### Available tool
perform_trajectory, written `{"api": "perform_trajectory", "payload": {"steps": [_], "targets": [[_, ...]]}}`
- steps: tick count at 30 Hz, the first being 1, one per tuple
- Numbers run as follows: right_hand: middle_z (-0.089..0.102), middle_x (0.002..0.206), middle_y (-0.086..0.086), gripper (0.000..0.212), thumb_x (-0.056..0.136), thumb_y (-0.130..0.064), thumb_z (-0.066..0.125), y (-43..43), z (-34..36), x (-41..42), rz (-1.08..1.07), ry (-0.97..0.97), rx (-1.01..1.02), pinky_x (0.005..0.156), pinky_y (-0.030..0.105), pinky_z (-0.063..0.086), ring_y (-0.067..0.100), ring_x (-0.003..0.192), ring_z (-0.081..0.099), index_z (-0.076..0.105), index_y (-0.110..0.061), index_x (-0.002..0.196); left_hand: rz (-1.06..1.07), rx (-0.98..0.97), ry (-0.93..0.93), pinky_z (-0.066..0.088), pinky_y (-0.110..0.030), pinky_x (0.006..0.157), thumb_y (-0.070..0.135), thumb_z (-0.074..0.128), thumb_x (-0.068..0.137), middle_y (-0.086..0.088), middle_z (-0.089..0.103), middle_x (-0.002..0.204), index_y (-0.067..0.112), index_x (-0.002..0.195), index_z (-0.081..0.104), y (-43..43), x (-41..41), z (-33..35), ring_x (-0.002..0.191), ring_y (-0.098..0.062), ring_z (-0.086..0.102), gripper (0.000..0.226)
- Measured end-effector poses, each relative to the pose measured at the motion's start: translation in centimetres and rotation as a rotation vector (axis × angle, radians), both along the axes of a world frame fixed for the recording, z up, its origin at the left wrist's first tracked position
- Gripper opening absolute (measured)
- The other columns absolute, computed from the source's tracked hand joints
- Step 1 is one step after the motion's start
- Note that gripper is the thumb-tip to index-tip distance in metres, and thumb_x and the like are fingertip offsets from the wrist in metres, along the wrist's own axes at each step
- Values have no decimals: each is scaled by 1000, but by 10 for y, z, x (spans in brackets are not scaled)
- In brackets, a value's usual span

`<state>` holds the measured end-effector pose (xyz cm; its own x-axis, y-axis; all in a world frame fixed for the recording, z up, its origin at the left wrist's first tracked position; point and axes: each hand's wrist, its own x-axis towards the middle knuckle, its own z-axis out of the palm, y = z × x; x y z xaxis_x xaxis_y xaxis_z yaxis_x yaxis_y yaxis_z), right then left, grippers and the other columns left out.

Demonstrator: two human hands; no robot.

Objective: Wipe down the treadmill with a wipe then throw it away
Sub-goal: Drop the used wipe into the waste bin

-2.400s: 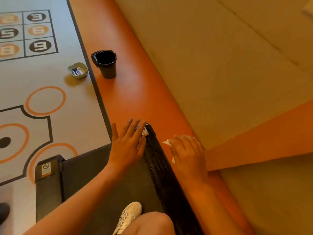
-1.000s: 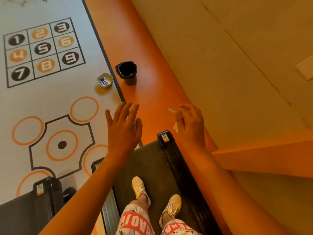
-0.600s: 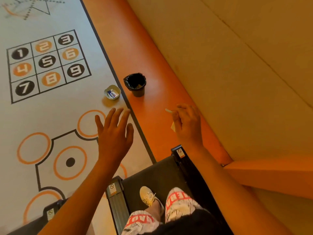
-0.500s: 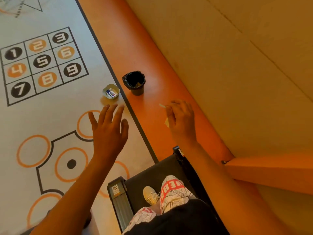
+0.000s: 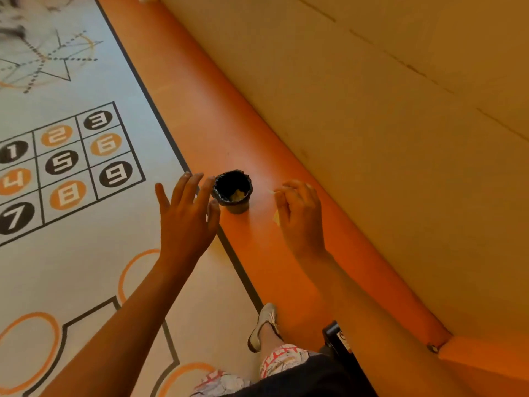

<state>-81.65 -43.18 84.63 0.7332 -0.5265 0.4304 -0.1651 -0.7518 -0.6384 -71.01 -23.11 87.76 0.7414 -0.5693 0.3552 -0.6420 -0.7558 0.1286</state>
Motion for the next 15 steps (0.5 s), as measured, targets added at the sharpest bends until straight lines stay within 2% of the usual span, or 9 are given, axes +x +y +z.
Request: {"api": "perform_trajectory", "payload": {"steps": [3, 6, 10, 15], "targets": [[67, 118, 9, 32, 106, -31, 47, -22, -73, 88, 38, -100, -97, 91, 40, 51, 27, 113, 58, 73, -12, 102, -80, 2, -126, 10, -66, 121, 35, 38, 103, -13, 50, 151, 16, 146, 52, -47, 98, -76, 146, -33, 39, 49], [68, 113, 11, 26, 101, -25, 52, -27, -135, 144, 78, -37, -165, 85, 47, 54, 35, 109, 61, 72, -9, 96, -130, 40, -133, 12, -67, 120, 32, 41, 105, -14, 50, 151, 16, 147, 50, -71, 170, -139, 145, -34, 40, 46], [69, 108, 15, 32, 101, -26, 49, -31, -176, 214, -53, 64, -27, 79, 46, 54, 38, 103, 61, 73, -5, 97, -101, 108, 14, 14, -68, 119, 29, 48, 104, -14, 51, 151, 16, 149, 50, -84, 235, -185, 145, -34, 41, 46], [68, 111, 12, 29, 105, -25, 51, -33, -204, 294, -151, 214, 210, 86, 46, 51, 33, 109, 57, 73, -5, 101, -99, 147, 71, 16, -67, 119, 32, 43, 104, -14, 53, 150, 16, 147, 53, -73, 301, -200, 143, -34, 44, 47]]}}
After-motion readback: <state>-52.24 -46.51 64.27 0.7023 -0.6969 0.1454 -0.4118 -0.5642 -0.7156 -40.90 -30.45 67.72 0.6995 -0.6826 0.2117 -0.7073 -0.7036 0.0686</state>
